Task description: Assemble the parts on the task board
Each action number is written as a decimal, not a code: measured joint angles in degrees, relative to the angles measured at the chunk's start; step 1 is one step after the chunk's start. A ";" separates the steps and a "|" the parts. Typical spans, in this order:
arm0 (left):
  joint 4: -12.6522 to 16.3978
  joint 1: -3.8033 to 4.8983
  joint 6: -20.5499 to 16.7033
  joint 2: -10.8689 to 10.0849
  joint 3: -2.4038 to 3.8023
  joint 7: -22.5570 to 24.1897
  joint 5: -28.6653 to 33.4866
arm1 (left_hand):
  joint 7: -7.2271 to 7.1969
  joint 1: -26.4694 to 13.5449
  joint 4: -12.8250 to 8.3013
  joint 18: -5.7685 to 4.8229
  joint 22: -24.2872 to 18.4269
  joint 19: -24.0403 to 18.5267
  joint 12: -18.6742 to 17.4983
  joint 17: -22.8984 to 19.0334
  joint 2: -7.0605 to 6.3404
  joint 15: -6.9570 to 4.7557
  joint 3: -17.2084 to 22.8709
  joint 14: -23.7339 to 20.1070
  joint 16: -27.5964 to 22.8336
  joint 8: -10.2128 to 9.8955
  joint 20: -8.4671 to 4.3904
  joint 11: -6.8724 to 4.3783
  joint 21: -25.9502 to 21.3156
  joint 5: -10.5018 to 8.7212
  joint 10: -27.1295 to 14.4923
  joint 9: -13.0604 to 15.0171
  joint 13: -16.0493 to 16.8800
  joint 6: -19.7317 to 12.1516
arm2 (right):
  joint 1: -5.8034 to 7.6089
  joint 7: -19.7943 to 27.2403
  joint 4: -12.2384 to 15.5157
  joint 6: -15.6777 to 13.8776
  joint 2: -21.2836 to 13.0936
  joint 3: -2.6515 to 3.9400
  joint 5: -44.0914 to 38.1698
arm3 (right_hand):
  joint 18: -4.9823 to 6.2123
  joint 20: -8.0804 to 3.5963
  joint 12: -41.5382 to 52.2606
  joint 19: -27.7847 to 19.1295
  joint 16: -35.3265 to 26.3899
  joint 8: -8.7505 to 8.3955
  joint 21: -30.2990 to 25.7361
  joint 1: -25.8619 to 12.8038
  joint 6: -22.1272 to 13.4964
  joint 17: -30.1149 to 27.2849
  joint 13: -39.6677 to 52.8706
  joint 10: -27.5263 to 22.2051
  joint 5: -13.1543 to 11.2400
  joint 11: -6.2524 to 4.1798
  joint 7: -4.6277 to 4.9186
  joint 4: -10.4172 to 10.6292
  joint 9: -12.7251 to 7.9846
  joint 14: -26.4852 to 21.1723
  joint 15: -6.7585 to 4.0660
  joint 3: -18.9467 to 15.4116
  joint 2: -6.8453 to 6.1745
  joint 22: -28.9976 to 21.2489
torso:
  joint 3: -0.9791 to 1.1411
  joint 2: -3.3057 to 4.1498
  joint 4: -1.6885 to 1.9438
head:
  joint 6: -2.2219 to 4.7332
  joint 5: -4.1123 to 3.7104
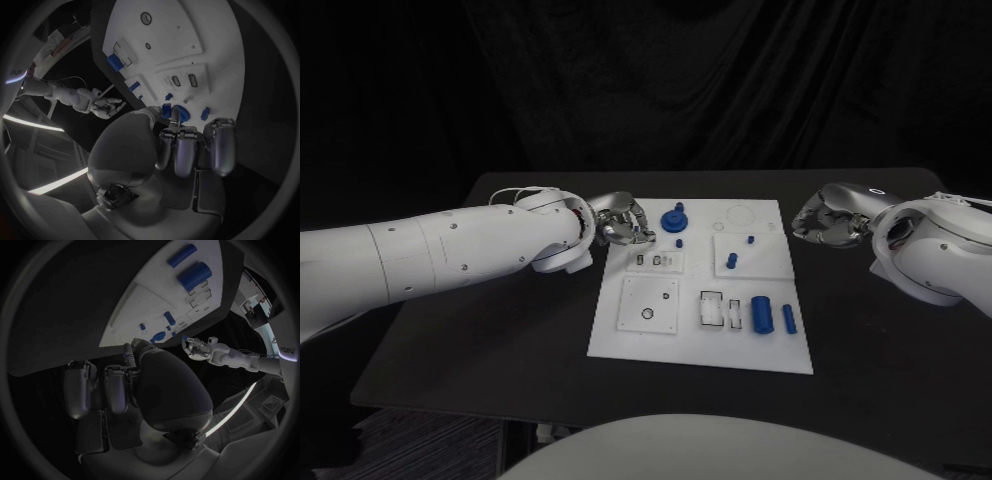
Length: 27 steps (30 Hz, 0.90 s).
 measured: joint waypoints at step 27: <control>-1.48 0.68 9.22 6.06 0.00 -13.22 -0.03 | -0.82 -1.03 -2.71 0.00 0.00 0.73 0.00 0.00 -1.04 -0.82 0.50 0.00 0.00 -1.68 -0.72 -0.45 0.00 1.86 -0.04 0.84 0.00 1.01 | -0.01 -0.21 -0.21 1.23 0.54 0.01 0.24 | 0.00 0.00 -0.34 0.00 -0.22 0.00 -0.56 0.00 0.00 0.00 0.10 0.00 0.00 0.00 0.00 -0.17 0.00 0.00 0.00 0.16 0.00 0.00 | -0.24 0.15 0.24 | 0.00 -0.37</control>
